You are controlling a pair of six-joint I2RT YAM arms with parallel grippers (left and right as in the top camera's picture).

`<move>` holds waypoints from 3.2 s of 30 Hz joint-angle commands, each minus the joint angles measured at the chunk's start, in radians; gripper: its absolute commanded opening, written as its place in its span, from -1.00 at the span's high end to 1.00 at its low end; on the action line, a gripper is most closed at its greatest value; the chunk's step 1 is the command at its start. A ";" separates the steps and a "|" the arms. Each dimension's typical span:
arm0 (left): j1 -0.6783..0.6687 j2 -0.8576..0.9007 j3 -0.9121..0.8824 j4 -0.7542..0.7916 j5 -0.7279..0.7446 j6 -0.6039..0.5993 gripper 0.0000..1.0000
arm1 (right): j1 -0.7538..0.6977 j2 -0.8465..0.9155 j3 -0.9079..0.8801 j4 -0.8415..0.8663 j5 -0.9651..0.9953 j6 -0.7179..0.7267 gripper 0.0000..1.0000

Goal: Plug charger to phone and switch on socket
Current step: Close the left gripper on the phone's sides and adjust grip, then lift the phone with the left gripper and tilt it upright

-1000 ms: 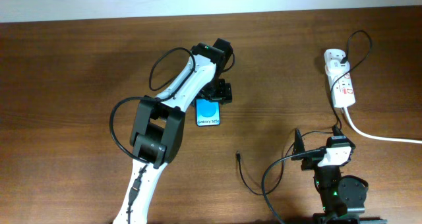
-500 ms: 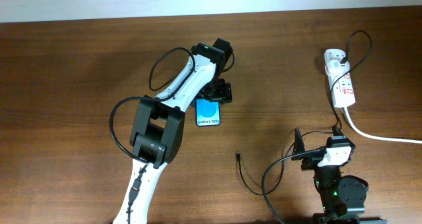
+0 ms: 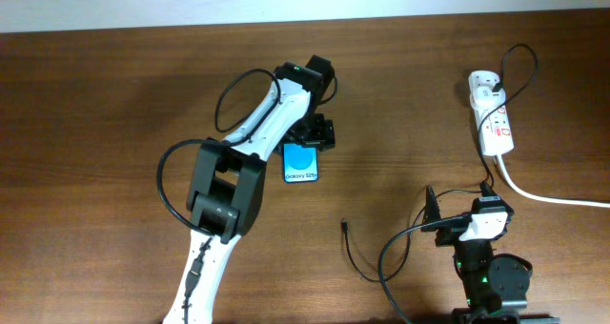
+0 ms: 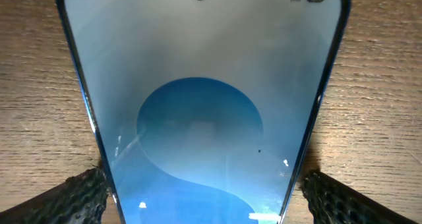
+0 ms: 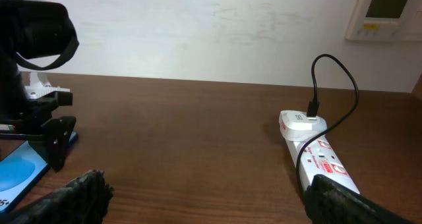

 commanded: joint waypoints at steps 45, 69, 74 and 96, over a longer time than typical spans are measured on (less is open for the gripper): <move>0.032 0.043 0.011 -0.023 0.019 0.043 -0.68 | 0.006 -0.008 -0.005 -0.006 0.008 0.004 -0.97; 0.031 0.045 -0.010 -0.018 -0.022 0.043 -0.96 | 0.006 -0.007 -0.005 -0.006 0.008 0.004 -0.97; 0.031 0.045 -0.017 -0.019 -0.022 0.043 -0.79 | 0.006 -0.007 -0.005 -0.006 0.008 0.004 -0.97; 0.032 0.037 0.193 -0.148 -0.023 0.043 -0.58 | 0.006 -0.008 -0.005 -0.006 0.008 0.003 -0.97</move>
